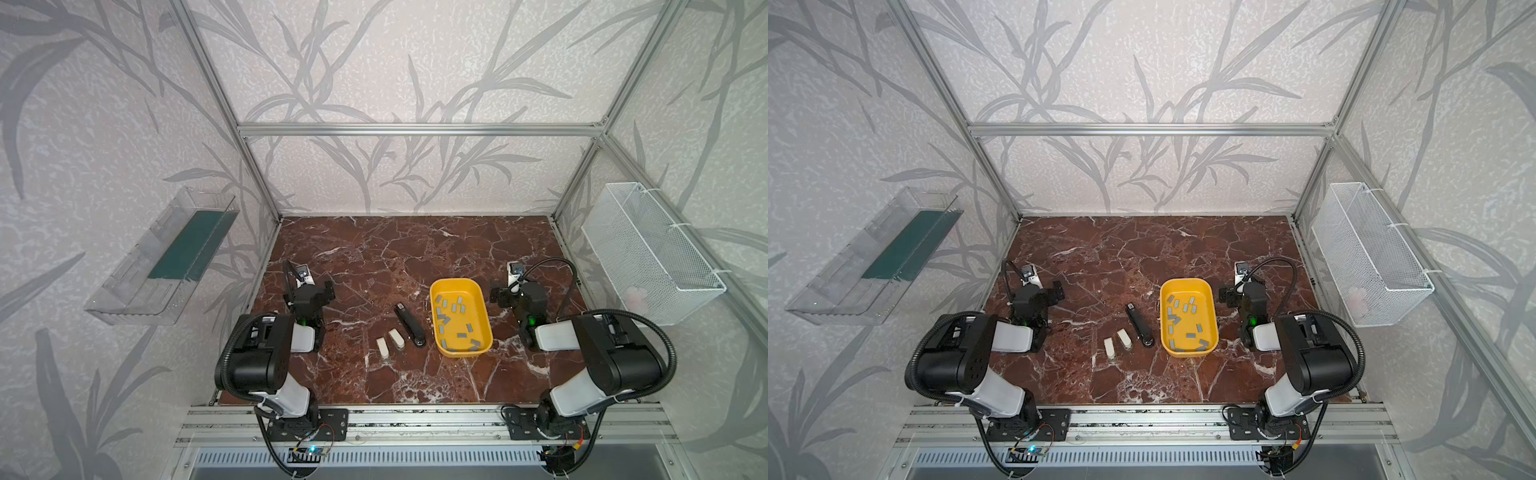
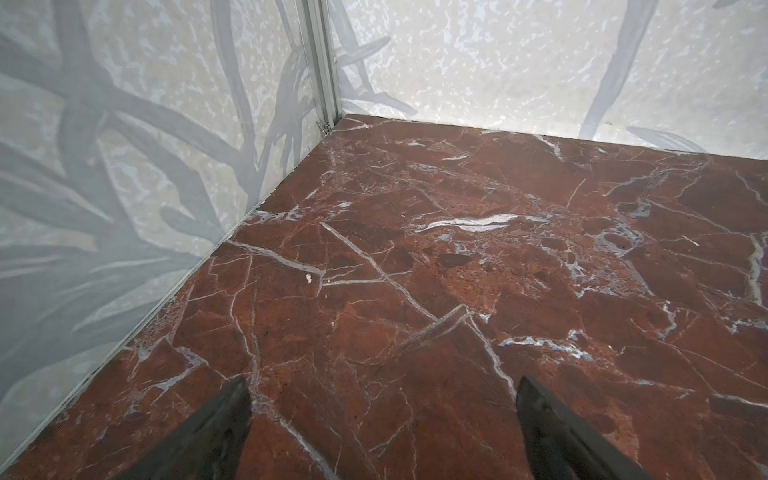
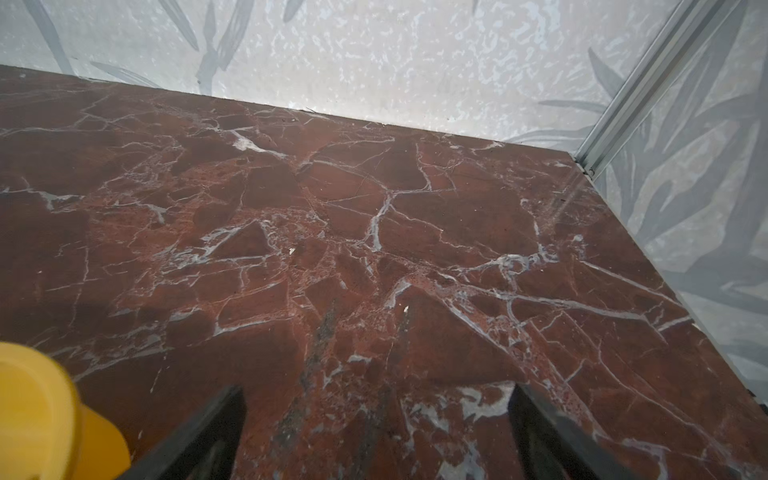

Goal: Load the staples into the stapler

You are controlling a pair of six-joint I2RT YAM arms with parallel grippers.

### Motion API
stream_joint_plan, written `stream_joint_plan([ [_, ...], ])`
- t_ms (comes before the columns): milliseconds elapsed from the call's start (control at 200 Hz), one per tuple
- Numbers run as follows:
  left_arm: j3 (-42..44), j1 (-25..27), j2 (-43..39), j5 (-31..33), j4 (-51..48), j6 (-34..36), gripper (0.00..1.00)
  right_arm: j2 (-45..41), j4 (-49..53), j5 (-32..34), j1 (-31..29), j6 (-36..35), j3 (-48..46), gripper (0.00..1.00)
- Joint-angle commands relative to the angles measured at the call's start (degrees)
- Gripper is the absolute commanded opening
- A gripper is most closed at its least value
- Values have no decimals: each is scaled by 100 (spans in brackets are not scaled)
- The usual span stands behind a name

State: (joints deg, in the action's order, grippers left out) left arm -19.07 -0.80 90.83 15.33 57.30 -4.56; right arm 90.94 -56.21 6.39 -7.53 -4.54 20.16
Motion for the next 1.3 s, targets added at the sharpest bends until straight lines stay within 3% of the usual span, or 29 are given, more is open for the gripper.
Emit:
stream_joint_plan([
  [0,-107,26,-83,40,1,7,99,7,-77,-7,15,-19,94,99],
  [1295,-106,27,-83,40,1,8,99,12,-163,55,-29,-54,59,99],
])
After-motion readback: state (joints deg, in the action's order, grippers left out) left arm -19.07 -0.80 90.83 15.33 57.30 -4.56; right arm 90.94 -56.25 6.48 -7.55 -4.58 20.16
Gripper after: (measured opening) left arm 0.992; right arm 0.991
